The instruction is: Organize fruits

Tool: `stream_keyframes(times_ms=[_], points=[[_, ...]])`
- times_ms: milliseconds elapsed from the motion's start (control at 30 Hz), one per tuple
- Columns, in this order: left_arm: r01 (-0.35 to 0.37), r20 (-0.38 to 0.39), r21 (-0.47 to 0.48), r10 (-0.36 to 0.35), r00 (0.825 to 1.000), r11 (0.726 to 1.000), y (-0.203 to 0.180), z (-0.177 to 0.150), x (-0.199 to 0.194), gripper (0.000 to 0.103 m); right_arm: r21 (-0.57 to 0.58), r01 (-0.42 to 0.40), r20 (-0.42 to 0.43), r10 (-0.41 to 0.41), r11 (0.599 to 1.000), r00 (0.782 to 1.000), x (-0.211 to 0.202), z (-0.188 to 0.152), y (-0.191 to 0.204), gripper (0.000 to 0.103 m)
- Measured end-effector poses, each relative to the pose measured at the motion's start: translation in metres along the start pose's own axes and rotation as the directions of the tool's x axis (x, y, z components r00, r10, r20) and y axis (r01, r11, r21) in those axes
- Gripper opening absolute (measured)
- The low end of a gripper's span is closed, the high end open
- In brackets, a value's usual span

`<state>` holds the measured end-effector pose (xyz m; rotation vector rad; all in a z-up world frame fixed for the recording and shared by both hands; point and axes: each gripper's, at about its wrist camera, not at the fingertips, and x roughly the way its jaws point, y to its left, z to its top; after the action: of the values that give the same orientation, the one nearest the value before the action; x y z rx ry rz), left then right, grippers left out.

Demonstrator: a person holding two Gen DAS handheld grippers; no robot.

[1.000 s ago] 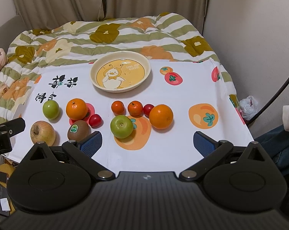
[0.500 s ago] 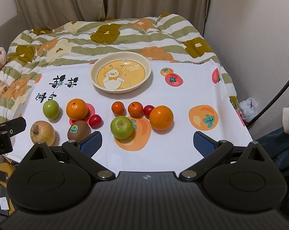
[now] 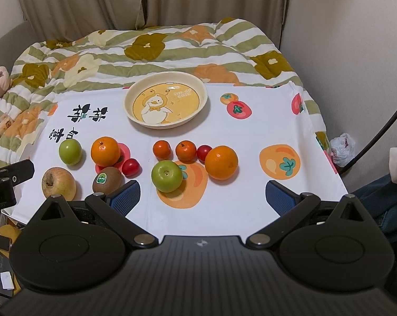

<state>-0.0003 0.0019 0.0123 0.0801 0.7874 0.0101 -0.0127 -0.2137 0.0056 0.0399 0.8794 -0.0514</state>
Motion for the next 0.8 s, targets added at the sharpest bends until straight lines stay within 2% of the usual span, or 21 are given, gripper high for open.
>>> stream_keyframes(times_ms=[567, 800], points=[[-0.001, -0.002, -0.002, 0.001, 1.000, 1.000, 0.0007, -0.0002, -0.0024, 0.103, 0.001, -0.001, -0.003, 0.001, 1.000, 1.000, 0.0000, 0.0004, -0.0014, 0.103], [-0.009, -0.001, -0.011, 0.009, 1.000, 1.000, -0.0022, -0.0013, -0.0099, 0.103, -0.037, -0.048, 0.005, 0.048, 0.998, 0.999, 0.0018, 0.0083, 0.0027, 0.103]])
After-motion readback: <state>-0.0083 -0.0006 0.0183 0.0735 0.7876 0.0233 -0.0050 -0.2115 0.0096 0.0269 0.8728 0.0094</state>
